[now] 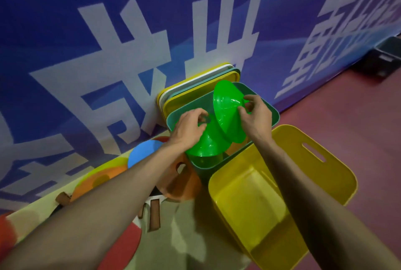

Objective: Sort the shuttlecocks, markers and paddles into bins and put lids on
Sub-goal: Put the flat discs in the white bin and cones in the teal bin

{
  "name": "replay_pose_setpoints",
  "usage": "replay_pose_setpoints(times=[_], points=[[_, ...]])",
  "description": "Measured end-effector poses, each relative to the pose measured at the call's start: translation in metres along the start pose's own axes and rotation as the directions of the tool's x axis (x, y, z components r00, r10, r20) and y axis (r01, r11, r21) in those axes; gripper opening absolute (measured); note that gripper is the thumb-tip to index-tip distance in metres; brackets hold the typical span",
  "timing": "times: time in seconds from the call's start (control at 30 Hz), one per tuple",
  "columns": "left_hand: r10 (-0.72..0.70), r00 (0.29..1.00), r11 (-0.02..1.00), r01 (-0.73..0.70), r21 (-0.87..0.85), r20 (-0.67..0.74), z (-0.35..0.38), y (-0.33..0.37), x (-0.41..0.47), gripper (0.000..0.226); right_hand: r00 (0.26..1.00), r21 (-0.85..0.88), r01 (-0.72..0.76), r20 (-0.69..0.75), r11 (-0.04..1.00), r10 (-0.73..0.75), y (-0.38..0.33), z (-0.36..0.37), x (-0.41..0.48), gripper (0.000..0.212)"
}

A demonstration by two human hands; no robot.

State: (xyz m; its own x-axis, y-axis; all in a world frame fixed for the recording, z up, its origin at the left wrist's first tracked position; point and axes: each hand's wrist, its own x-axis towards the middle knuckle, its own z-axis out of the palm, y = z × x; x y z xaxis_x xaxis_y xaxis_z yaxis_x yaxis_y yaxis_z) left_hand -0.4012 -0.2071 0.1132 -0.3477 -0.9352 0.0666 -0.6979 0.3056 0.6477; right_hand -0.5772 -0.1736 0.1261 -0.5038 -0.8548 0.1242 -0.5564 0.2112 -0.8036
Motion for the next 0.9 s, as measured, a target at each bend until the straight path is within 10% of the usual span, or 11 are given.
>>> replay_pose_setpoints(times=[0.27,0.9], points=[[-0.052,0.998,0.991,0.045,-0.130,-0.047,-0.009,-0.030,-0.011,0.028,0.975,-0.196,0.002,0.217,0.981,0.041,0.012,0.038,0.006,0.027],[-0.420,0.882,0.896,0.367,-0.248,-0.212,-0.085,-0.135,-0.119,0.023,0.828,-0.064,0.336,0.495,0.940,-0.263,-0.077,0.138,-0.081,0.022]])
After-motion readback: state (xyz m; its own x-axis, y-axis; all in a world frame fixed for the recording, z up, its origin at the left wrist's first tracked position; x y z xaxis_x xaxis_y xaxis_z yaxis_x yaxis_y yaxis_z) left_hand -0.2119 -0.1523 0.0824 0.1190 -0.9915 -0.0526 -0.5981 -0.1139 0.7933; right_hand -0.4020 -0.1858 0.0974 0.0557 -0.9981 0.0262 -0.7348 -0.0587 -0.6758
